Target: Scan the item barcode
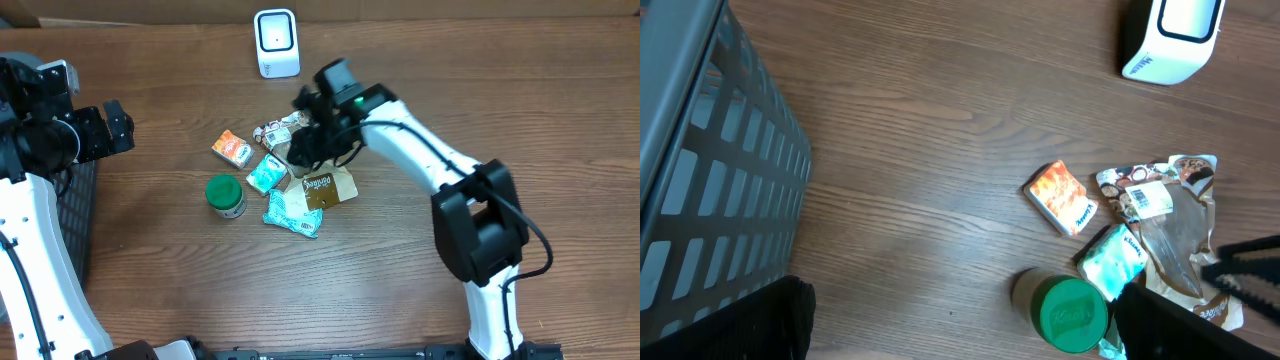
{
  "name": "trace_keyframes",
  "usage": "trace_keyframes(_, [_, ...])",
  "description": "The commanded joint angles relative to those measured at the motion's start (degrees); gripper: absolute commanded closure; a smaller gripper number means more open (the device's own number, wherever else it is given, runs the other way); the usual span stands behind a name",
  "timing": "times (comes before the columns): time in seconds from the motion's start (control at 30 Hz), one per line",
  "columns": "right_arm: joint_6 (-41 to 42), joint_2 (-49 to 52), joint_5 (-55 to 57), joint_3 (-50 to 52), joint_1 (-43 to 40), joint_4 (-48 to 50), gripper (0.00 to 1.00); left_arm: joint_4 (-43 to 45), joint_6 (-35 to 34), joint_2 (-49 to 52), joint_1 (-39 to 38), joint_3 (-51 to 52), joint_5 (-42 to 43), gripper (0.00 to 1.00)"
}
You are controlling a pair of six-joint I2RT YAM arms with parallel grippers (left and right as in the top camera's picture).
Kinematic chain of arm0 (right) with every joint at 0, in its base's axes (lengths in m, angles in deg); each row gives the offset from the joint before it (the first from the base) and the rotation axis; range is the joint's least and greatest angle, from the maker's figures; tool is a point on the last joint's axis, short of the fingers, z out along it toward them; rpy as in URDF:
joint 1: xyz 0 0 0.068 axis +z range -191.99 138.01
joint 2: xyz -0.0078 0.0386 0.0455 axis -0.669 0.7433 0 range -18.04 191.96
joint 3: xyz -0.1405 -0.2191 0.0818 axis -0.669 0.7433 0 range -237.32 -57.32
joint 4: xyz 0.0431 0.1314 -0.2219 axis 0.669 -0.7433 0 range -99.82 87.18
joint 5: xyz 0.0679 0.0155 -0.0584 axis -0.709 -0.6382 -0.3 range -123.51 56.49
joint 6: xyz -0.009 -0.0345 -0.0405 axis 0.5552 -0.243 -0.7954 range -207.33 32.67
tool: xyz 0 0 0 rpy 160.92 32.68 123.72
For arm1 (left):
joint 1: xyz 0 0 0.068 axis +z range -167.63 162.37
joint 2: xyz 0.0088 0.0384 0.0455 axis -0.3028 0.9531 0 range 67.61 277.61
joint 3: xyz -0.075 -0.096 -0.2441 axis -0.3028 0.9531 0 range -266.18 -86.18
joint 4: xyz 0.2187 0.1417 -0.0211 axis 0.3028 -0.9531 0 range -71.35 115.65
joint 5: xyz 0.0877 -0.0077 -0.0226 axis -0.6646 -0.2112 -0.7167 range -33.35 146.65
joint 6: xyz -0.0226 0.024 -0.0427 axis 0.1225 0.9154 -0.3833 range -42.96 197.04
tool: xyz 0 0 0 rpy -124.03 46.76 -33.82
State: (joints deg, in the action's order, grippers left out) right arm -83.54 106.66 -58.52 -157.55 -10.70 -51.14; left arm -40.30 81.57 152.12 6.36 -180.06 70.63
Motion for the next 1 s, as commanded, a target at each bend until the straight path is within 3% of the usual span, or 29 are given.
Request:
trace_keyframes(0.0, [3.50, 0.37, 2.10, 0.52, 2.25, 0.83, 0.52, 0.15, 0.83, 0.28, -0.17, 0.04, 0.63, 0.01])
trace_keyframes(0.1, [8.35, 0.85, 8.76, 0.55, 4.09, 0.61, 0.57, 0.13, 0.83, 0.28, -0.17, 0.04, 0.63, 0.01])
trace_keyframes(0.43, [13.38, 4.31, 22.86, 0.50, 4.48, -2.60, 0.57, 0.15, 0.83, 0.28, -0.17, 0.04, 0.63, 0.00])
trace_keyframes(0.8, [16.41, 4.26, 23.02, 0.37, -5.97, -8.57, 0.55, 0.15, 0.83, 0.28, -0.17, 0.04, 0.63, 0.00])
trace_keyframes(0.97, [15.52, 4.07, 22.32, 0.37, -10.45, -11.10, 0.48, 0.15, 0.83, 0.28, -0.17, 0.04, 0.63, 0.00])
